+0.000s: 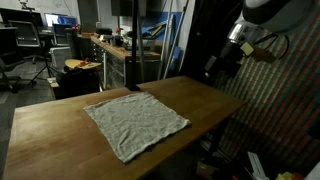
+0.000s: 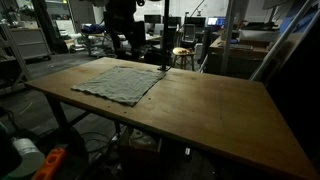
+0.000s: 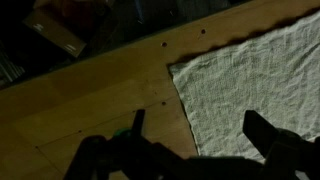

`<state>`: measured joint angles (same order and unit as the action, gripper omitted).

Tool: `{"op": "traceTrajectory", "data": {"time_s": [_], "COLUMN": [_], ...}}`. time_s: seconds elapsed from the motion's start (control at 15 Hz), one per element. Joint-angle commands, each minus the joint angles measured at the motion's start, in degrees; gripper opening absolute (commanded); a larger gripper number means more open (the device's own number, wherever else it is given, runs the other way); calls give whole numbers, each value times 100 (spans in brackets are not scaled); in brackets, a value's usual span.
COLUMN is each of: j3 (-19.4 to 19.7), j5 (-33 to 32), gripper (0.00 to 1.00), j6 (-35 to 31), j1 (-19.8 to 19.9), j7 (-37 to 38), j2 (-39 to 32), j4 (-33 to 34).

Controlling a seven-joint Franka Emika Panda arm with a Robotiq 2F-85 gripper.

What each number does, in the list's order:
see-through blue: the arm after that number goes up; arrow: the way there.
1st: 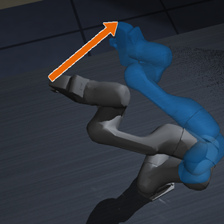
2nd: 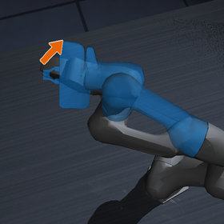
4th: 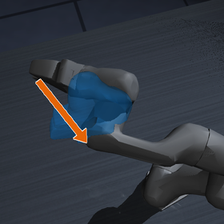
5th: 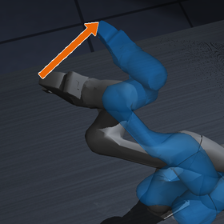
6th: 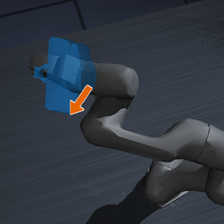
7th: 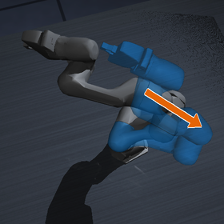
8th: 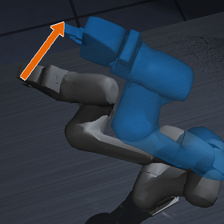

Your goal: Fold the towel on the table twice, diagonally.

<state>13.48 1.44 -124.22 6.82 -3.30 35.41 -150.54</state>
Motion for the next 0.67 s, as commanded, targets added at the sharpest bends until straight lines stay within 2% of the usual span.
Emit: {"op": "traceTrajectory", "data": {"time_s": [0.0,0.47,0.6], "j3": [-97,-120,-153], "j5": [74,262,128], "gripper": [100,100,100], "j6": [15,-24,17], "j1": [105,-7,97], "j7": [-59,-91,-47], "j2": [-15,-376,-392], "j4": [30,15,-25]}}
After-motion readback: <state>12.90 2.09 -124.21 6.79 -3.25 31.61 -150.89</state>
